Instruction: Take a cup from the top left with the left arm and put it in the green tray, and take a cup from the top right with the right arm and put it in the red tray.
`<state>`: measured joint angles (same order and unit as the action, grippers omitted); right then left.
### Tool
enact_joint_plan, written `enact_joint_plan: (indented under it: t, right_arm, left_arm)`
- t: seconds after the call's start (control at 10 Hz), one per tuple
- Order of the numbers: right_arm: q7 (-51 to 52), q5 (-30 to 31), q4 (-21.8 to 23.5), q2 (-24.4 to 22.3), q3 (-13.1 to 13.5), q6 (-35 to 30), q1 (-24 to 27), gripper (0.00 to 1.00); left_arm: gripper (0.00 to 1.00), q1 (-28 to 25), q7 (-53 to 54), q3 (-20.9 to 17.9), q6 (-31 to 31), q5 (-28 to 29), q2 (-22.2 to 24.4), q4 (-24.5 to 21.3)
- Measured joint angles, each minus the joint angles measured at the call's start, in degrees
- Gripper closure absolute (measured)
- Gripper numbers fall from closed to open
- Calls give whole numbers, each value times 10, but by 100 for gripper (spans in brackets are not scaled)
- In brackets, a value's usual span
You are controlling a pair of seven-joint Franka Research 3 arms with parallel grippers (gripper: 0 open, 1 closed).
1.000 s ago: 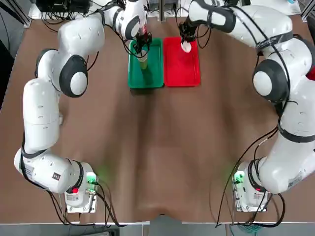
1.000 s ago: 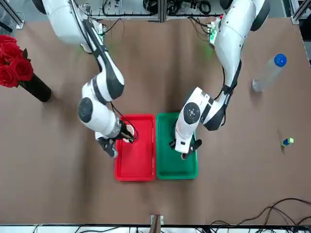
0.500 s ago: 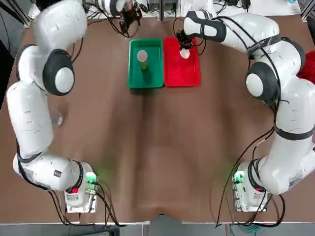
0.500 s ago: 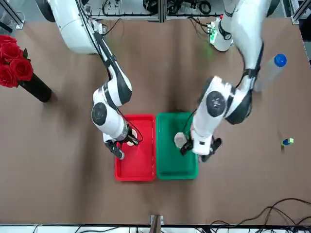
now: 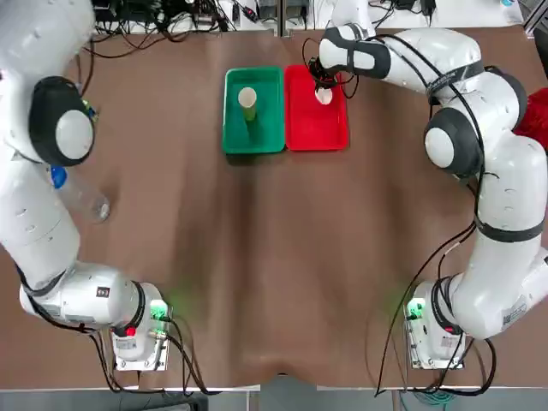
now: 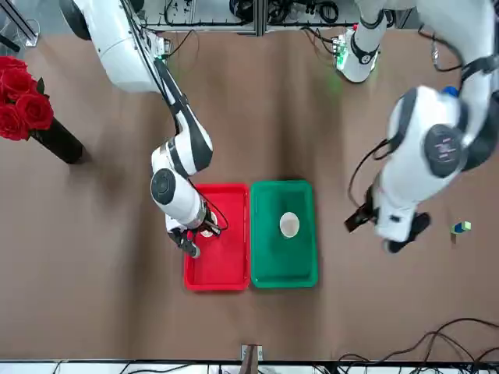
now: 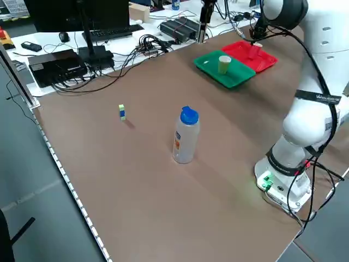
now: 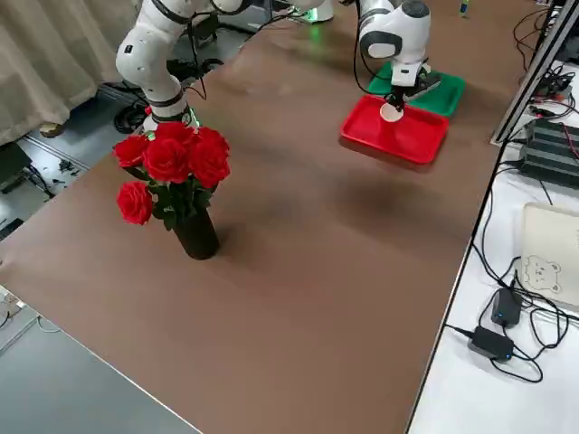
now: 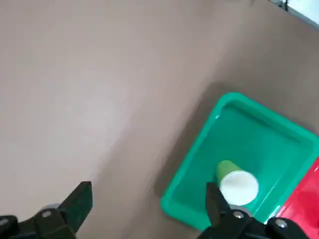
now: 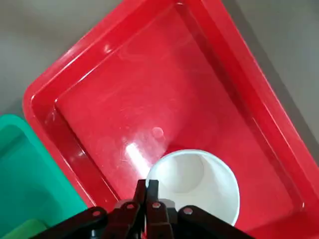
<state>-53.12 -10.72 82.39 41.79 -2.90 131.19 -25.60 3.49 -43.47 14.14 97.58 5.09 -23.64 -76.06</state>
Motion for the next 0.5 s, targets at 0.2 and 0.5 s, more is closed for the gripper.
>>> enact_joint_plan:
  t: [0.2, 0.5]
  right_arm:
    - [0, 6, 0, 0, 2, 0, 1, 94]
    - [0, 7, -1, 1, 2, 0, 1, 69]
  left_arm:
    - [0, -30, 106, -1, -43, -4, 52, -19]
    - [0, -50, 214, -11, -52, -22, 154, -82]
